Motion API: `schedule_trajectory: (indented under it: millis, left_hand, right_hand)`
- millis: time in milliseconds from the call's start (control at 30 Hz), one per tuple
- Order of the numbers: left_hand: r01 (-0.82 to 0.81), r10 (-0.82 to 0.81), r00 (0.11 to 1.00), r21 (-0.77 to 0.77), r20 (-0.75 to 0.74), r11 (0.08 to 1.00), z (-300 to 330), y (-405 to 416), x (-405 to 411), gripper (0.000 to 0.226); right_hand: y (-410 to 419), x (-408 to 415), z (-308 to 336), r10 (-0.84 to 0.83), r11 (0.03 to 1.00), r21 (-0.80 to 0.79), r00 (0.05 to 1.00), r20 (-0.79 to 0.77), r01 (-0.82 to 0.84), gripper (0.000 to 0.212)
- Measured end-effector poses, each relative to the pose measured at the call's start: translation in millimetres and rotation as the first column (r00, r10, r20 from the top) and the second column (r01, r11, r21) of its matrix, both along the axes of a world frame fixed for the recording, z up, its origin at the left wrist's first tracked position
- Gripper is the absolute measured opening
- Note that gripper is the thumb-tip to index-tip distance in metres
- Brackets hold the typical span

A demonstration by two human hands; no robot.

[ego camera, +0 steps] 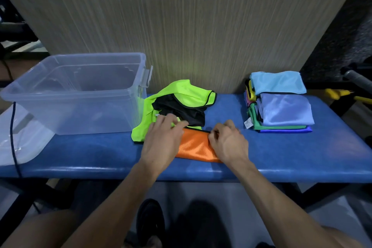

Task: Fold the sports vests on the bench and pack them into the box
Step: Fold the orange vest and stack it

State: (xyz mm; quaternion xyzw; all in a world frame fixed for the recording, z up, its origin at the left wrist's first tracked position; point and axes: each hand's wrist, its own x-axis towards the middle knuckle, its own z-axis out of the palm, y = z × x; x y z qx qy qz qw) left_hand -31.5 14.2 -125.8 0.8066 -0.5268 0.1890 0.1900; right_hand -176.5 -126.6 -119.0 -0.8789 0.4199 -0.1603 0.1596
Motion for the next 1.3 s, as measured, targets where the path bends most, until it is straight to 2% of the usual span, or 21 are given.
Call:
schedule_trajectory:
  millis: [67, 100, 267, 400, 500, 600, 700, 800, 867, 967, 1067, 1167, 1233, 1300]
  left_hand:
    - [0.135, -0.136, 0.991, 0.058, 0.013, 0.989, -9, -2, 2, 0.030]
    - [0.153, -0.153, 0.988, 0.088, -0.016, 0.984, -14, -2, 3, 0.037]
    - [0.123, -0.112, 0.977, 0.049, -0.181, 0.991, -27, 0, 8, 0.046]
    - [0.120, -0.112, 0.977, 0.033, -0.181, 0.992, -31, 0, 7, 0.045]
    - [0.110, -0.103, 0.979, 0.026, -0.177, 0.994, -32, -1, 7, 0.046]
    - [0.102, -0.097, 0.978, 0.020, -0.184, 0.995, -33, -1, 7, 0.047]
    - [0.108, -0.104, 0.975, 0.009, -0.195, 0.994, -34, -1, 7, 0.045]
    - [0.108, -0.105, 0.976, 0.001, -0.193, 0.994, -33, -1, 6, 0.045]
    - [0.103, -0.100, 0.977, 0.004, -0.186, 0.995, -33, 0, 6, 0.045]
    - [0.107, -0.099, 0.985, 0.054, -0.143, 0.993, -30, -1, 5, 0.046]
    - [0.134, -0.131, 0.991, 0.164, -0.032, 0.977, -14, -1, 7, 0.048]
    - [0.224, -0.233, 0.973, 0.246, 0.005, 0.943, 8, -7, 10, 0.052]
    - [0.310, -0.289, 0.950, 0.254, -0.116, 0.916, 19, -15, 11, 0.063]
    - [0.379, -0.256, 0.866, 0.229, -0.430, 0.897, 25, -23, 10, 0.070]
  right_hand:
    - [1, 2, 1, 0.010, 1.000, -0.001, 1.000, -0.017, -0.010, 0.022]
    - [1, 2, 1, 0.032, 1.000, 0.003, 0.999, -0.022, -0.031, 0.021]
    - [-4, 1, 4, 0.120, 0.989, 0.093, 0.990, -0.069, -0.114, 0.032]
    - [-6, 2, 14, 0.043, 0.960, 0.278, 0.998, -0.046, -0.029, 0.044]
    - [-6, 3, 23, -0.022, 0.932, 0.362, 0.994, 0.106, -0.018, 0.039]
    - [-6, 3, 23, -0.143, 0.862, 0.507, 0.967, 0.213, 0.016, 0.038]
    - [-9, -1, 23, -0.257, 0.777, 0.627, 0.939, 0.227, 0.061, 0.049]
    - [-6, -4, 24, -0.269, 0.717, 0.695, 0.939, 0.215, 0.046, 0.042]
    - [3, -1, 22, -0.255, 0.761, 0.645, 0.944, 0.208, 0.063, 0.040]
    - [17, 4, 16, -0.218, 0.891, 0.443, 0.950, 0.222, 0.101, 0.037]
    - [24, 3, 16, -0.086, 0.968, 0.250, 0.955, 0.285, 0.012, 0.028]
    - [23, -2, 19, 0.071, 0.993, 0.070, 0.949, 0.308, -0.097, 0.022]
    - [19, -8, 24, 0.151, 0.987, 0.006, 0.933, 0.327, -0.161, 0.021]
    - [15, -17, 30, 0.228, 0.972, -0.032, 0.912, 0.342, -0.232, 0.021]
